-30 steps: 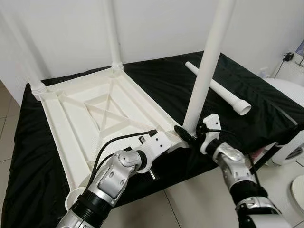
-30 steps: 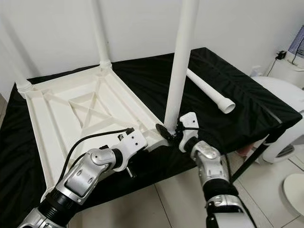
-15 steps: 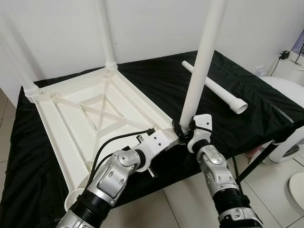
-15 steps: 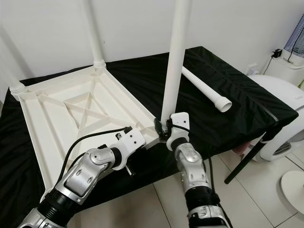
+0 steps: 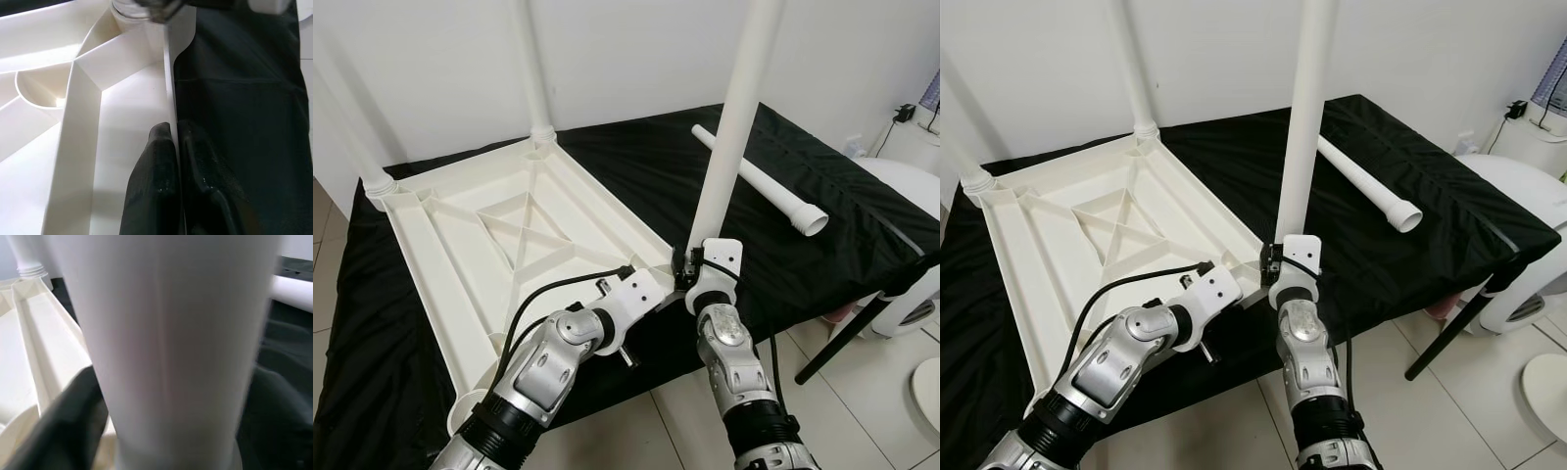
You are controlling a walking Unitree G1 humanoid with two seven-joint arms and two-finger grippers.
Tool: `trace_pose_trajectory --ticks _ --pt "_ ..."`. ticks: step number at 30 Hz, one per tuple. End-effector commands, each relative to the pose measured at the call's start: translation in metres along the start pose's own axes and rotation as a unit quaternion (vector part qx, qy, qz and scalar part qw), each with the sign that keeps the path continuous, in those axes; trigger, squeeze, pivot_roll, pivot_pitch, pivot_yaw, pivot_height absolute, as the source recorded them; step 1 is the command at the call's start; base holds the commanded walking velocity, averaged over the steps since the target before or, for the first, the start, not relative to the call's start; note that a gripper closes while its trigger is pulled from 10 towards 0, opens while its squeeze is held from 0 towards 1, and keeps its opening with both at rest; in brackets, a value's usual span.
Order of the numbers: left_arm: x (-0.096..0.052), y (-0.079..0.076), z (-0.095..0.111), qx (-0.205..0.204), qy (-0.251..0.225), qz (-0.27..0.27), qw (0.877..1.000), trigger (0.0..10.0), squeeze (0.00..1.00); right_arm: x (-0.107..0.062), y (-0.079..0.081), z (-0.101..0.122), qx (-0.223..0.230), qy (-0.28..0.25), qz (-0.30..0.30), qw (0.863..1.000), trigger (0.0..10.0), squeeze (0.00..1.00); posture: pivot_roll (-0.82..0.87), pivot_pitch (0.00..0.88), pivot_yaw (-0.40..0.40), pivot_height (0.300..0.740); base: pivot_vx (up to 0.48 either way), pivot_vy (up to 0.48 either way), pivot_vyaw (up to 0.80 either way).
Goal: Building children table
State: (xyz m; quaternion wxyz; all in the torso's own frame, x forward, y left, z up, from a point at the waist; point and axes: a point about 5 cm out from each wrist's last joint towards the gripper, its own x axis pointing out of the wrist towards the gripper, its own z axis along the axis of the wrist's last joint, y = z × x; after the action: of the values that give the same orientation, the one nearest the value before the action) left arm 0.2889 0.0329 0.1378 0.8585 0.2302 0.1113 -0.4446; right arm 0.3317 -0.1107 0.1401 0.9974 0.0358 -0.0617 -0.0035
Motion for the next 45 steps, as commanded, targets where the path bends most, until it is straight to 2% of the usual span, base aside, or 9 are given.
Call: trace_pose_trajectory --ticks 1,10,11,14,15,25,26,39,45 --pt "0.001 -0.008 0.004 0.01 -0.011 -0.015 1.0 10.0 0.0 -0.002 0.001 0.0 0.005 0.004 -0.001 1.0 10.0 1.0 -0.1 0.034 0.029 0.74 0.0 0.0 0.0" --pt "0.001 -0.008 0.004 0.01 -0.011 -0.015 1.0 10.0 0.0 -0.006 0.005 0.006 0.0 -0.016 -0.001 1.0 10.0 1.0 -0.11 0.041 0.031 0.74 0.0 0.0 0.0" --pt "0.001 -0.008 0.004 0.009 -0.011 -0.015 1.0 10.0 0.0 -0.008 0.005 0.008 0.003 -0.023 0.007 1.0 10.0 0.0 -0.11 0.041 0.031 0.74 0.0 0.0 0.0" --pt "0.001 -0.008 0.004 0.008 -0.012 -0.015 1.0 10.0 0.0 -0.011 0.003 0.01 0.005 -0.029 0.012 0.999 10.0 0.0 -0.11 0.047 0.031 0.74 0.0 0.0 0.0" --pt "0.001 -0.007 0.004 0.005 -0.013 -0.015 1.0 10.0 1.0 -0.013 -0.001 0.01 0.004 -0.032 0.013 0.999 10.0 0.0 -0.11 0.049 0.032 0.74 0.0 0.0 0.0" --pt "-0.005 0.006 0.012 0.016 -0.025 0.0 1.0 10.0 1.0 -0.019 -0.018 0.009 -0.004 -0.034 0.01 0.999 10.0 0.0 -0.12 0.062 0.049 0.74 0.0 0.0 0.0" --pt "-0.008 0.01 0.016 0.02 -0.029 0.005 0.999 10.0 0.06 -0.018 -0.018 0.009 -0.005 -0.034 0.013 0.999 10.0 0.0 -0.12 0.062 0.049 0.74 0.0 0.0 0.0" --pt "-0.04 0.036 0.061 0.027 -0.101 0.033 0.994 10.0 0.0 -0.001 -0.022 0.011 -0.003 -0.027 0.053 0.998 10.0 0.0 -0.09 0.084 0.036 0.74 0.0 0.0 0.0" --pt "-0.055 0.046 0.082 -0.006 -0.158 0.081 0.984 10.0 0.0 0.011 -0.02 0.015 -0.007 -0.024 0.083 0.996 10.0 0.0 -0.08 0.117 0.024 0.74 0.0 0.0 0.0"
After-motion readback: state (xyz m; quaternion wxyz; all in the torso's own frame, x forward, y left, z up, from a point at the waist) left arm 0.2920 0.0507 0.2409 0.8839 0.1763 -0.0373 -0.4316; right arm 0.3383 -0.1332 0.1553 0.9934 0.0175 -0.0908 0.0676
